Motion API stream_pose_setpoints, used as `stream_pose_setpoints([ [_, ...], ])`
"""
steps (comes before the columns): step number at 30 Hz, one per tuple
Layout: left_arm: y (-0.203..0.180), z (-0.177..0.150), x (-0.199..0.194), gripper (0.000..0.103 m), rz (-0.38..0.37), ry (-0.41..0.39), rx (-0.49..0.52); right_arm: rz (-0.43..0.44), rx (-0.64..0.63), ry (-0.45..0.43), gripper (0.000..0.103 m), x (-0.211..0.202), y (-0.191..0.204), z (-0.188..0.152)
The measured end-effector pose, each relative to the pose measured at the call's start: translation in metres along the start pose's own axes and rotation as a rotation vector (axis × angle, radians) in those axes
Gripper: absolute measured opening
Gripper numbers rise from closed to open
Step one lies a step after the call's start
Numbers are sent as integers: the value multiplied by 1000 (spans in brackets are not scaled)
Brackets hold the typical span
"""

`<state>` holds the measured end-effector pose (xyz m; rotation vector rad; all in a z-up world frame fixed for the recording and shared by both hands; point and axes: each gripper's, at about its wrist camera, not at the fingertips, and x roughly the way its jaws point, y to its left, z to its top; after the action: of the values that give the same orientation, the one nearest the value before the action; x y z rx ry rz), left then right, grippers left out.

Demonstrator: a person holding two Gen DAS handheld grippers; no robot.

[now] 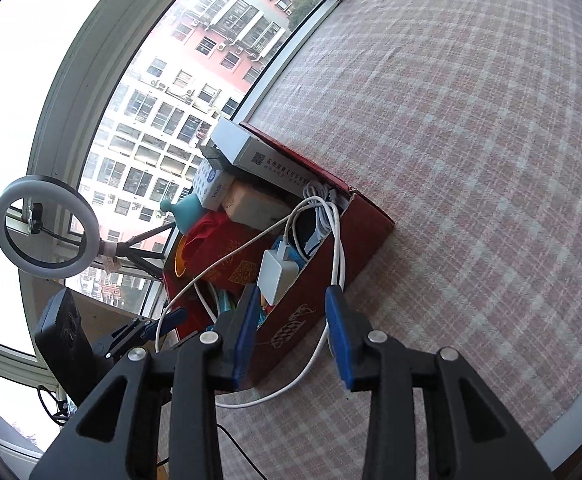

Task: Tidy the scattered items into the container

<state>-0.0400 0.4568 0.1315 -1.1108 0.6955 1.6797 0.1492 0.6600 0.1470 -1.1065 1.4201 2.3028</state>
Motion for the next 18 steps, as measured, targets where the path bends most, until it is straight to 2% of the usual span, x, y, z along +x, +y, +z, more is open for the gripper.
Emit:
stream_pose_setpoints([
  [2, -4, -10, -2, 46, -5, 1, -5, -6, -22, 0, 35, -6, -4, -2],
  [4, -3, -13, -2, 46, -20, -2, -13, -28, -57, -8, 51, -11, -8, -7],
  [6, -2, -15, -4, 46, -16, -1, -17, -52, -70, 1, 52, -9, -13, -11],
  [10, 1, -15, -6, 46, -22, -3, -28, -45, -66, 57, 52, 9, -19, -8],
  [12, 1, -15, -1, 46, -17, 2, -29, -8, -55, 106, 51, 21, -21, -8],
  [15, 2, -18, -5, 46, -21, -4, -30, 66, -4, 172, 8, 28, -23, -6],
  [18, 7, -21, -13, 47, -35, -30, -49, 140, 25, 149, 7, 18, -19, -1],
])
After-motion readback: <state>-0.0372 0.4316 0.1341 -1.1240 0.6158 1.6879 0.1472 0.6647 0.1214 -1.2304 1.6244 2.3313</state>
